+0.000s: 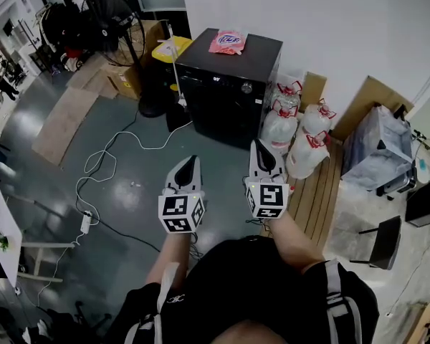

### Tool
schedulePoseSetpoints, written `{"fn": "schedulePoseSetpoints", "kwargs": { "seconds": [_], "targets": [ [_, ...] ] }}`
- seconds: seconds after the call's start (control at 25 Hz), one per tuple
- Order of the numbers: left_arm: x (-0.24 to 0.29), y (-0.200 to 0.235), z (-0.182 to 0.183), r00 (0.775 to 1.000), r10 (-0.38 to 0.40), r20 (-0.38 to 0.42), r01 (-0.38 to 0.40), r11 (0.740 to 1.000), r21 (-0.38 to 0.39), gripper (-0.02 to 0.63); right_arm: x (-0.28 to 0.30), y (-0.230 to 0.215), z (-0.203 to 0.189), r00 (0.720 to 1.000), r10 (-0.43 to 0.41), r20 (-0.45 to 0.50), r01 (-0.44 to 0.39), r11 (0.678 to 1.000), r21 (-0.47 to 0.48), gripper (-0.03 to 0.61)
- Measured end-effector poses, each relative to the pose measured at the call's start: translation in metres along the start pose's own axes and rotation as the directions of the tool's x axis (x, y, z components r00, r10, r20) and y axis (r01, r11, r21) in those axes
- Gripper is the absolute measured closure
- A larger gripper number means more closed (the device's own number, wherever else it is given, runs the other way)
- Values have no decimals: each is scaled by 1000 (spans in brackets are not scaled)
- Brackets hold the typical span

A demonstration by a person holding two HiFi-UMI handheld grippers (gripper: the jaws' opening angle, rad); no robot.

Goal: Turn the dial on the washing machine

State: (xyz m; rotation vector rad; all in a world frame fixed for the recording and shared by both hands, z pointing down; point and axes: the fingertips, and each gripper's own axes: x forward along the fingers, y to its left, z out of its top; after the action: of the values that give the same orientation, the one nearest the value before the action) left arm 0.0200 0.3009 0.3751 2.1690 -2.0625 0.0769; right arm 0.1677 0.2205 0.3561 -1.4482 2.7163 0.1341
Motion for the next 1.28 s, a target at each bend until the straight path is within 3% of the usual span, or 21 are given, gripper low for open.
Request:
{"fn": "schedulePoseSetpoints", "kwargs": {
  "seconds": [0.44, 0.76, 0.96, 1.28],
  "targets": [
    [-30, 11, -19, 1000, -30, -6, 30, 999, -13, 611, -29, 20, -18, 997, -60, -43, 62, 997, 45, 571],
    [-3, 23, -28, 999, -20, -40, 19, 1000, -24, 611, -10, 5, -28, 996, -81, -45, 84, 994, 70, 571],
    [35, 34, -30, 999, -5, -45, 5, 1000, -3, 611, 30, -14, -52, 994, -98, -58, 103, 989, 101, 571],
    [132, 71, -11, 998, 11, -61, -9, 999, 43, 611, 140, -43, -64, 996, -81, -36, 84, 989, 117, 571]
  ]
}}
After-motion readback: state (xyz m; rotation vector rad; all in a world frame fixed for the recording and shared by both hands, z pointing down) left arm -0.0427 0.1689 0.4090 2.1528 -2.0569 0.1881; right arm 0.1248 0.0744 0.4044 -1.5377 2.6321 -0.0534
